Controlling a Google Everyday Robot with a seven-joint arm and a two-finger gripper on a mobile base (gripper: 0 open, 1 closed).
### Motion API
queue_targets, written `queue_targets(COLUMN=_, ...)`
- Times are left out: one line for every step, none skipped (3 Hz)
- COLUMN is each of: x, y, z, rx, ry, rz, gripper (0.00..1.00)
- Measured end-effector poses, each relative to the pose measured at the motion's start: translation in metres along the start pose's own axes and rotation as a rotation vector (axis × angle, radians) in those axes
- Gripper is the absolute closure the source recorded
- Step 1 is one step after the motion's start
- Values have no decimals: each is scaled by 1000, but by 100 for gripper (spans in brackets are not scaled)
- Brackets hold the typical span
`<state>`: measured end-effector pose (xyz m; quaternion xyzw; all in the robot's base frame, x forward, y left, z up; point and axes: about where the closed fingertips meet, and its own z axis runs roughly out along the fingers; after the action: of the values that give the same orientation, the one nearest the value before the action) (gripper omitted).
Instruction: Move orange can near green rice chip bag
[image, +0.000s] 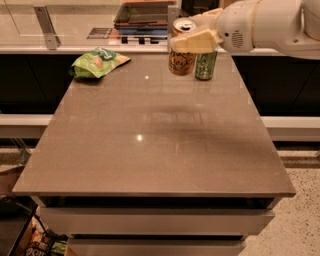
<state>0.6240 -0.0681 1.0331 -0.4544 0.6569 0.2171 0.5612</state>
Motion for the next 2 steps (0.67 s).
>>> queue_targets(x=-4, y=-38, z=23, rx=22, ry=-30, rz=-9, gripper=100)
queue_targets(x=-3, y=-62, z=56, rx=7, ry=-35, rz=-10, gripper=100)
